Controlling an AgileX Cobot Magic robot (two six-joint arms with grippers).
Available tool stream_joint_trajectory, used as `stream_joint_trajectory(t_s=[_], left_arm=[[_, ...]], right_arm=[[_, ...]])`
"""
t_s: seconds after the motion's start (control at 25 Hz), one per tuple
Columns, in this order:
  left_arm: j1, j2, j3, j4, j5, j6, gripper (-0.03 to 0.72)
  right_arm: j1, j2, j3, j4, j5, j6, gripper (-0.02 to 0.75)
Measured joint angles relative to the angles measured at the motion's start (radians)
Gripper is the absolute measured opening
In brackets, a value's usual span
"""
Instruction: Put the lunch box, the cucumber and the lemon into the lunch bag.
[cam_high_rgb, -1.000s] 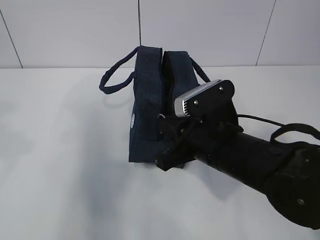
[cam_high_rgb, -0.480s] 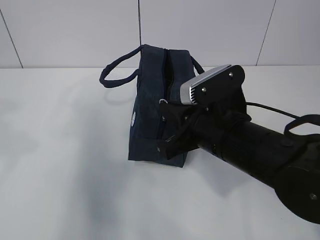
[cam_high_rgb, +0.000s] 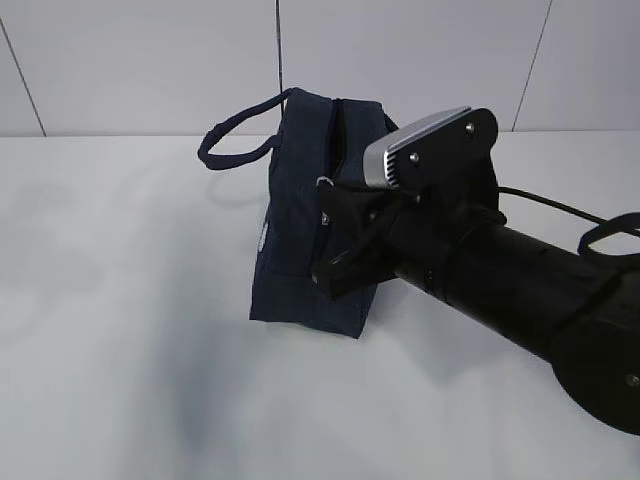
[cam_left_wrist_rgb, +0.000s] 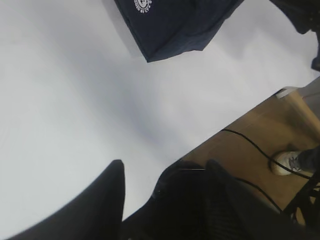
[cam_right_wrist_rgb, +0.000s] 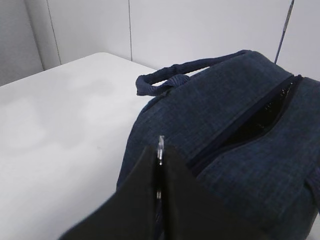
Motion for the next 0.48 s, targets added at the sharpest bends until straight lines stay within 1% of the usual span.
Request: stream_joint_trajectory(t_s=[0.08, 0.2, 0.36, 0.48], left_arm=[[-0.004, 0.042, 0.000, 0.000, -0.025, 0.042, 0.349], [-0.043, 0.100, 0.000, 0.000, -0.082, 0.079, 0.349], [-0.143, 0.178, 0.000, 0.019, -0.180, 0.089, 0.349], [-0.212, 0.237, 0.000, 0.034, -0.252, 0.090, 0.349]], right_arm=[[0.000, 0.000, -0.016, 0.000, 0.000, 0.000, 0.000], [0.000, 0.000, -0.046, 0.000, 0.008, 0.000, 0.000], [0.000, 0.000, -0.094, -0.002, 0.062, -0.001, 0.000], [0.000, 0.000, -0.115, -0.002, 0.074, -0.002, 0.000]])
